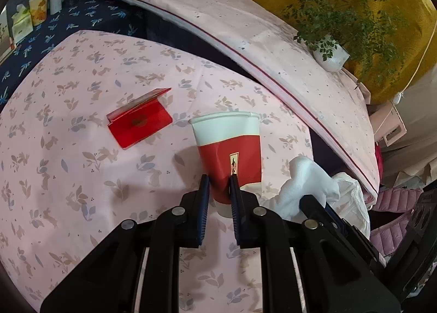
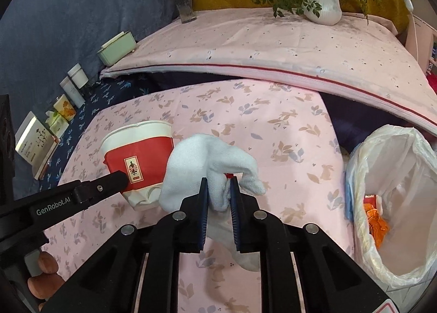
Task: Collect trash
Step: 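Grasp the red paper cup with the left gripper while the right grasps the white glove, then carry the red cup and white glove over the bin and open both grippers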
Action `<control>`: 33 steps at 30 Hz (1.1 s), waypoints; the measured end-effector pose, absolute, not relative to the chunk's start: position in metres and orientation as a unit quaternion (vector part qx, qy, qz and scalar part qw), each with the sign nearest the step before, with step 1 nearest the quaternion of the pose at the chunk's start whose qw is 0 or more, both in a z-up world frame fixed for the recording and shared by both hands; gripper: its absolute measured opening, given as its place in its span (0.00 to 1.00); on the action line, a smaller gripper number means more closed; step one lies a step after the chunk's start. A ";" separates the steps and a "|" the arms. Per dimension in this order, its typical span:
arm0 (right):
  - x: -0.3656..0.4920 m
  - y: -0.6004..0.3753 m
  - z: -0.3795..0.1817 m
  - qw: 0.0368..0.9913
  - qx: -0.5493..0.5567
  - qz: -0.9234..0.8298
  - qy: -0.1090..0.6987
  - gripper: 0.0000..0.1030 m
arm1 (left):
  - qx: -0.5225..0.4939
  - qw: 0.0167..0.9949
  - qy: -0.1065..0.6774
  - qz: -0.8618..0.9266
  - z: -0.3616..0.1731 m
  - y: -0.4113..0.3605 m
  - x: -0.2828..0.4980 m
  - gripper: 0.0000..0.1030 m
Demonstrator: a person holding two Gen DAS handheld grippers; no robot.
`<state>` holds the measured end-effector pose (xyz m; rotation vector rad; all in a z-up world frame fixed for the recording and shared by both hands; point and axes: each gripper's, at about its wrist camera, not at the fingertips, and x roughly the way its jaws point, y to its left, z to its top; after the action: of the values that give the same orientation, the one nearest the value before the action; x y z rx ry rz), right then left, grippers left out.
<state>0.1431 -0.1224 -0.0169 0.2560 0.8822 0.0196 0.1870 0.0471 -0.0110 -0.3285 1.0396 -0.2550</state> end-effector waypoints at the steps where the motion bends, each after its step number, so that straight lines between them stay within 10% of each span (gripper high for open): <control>1: 0.141 -0.126 -0.012 0.898 0.124 0.007 0.421 0.14 | -0.153 0.849 0.490 -0.125 -0.007 0.043 0.185 0.14; 33: 0.028 -0.323 0.037 0.908 0.221 -0.165 0.315 0.14 | -0.012 0.846 0.435 -0.307 0.069 -0.180 0.121 0.14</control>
<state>0.0281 -0.3227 0.0371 0.4571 0.6503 -0.3409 0.1209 -0.1796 0.0692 -0.0259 0.9171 -0.6474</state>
